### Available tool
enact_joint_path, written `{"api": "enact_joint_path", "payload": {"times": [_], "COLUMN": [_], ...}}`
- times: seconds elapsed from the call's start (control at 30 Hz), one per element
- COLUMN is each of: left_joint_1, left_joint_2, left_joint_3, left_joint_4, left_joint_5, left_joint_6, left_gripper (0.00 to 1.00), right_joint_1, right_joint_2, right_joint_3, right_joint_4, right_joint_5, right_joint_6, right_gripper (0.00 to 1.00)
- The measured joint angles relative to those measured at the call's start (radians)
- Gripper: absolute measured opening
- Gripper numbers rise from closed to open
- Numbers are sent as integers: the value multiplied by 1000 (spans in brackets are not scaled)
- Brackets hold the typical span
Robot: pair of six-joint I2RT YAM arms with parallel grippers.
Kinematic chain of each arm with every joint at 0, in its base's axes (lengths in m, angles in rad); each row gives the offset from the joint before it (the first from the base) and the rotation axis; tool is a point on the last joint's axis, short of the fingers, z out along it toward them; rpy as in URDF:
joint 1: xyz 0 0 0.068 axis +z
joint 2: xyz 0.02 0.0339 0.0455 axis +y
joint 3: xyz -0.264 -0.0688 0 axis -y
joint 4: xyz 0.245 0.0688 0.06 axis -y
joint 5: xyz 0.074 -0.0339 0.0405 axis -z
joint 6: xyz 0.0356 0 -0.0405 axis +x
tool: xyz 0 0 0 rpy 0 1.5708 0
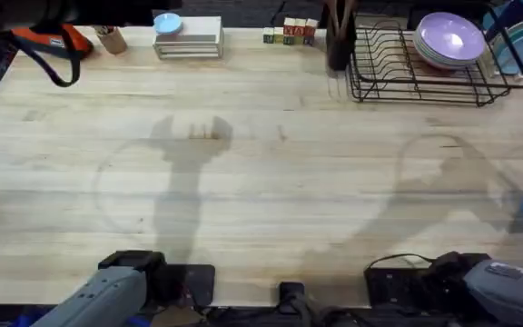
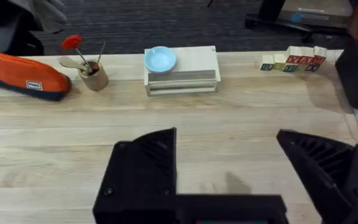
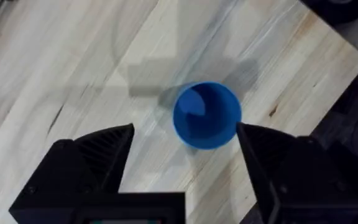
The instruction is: Pick up the cup on the table and put them onto the rack.
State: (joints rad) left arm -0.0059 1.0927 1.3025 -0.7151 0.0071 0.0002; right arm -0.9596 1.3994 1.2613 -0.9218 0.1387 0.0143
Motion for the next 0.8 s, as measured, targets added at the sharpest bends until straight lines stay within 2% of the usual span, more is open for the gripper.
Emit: {"api": "enact_joint_path", "payload": {"times": [0.8], "left_joint_1": [0], "left_joint_2": [0], "left_joint_3": [0], "left_joint_4": [0], "left_joint_5": [0], "left_joint_6": [0], "left_gripper": [993], "right_joint_1": [5], "right_joint_2": [132], "right_joint_3": [0], "right_joint_4": [-29], "right_joint_5": [-30], "right_joint_6": [0], "right_gripper": [996]}}
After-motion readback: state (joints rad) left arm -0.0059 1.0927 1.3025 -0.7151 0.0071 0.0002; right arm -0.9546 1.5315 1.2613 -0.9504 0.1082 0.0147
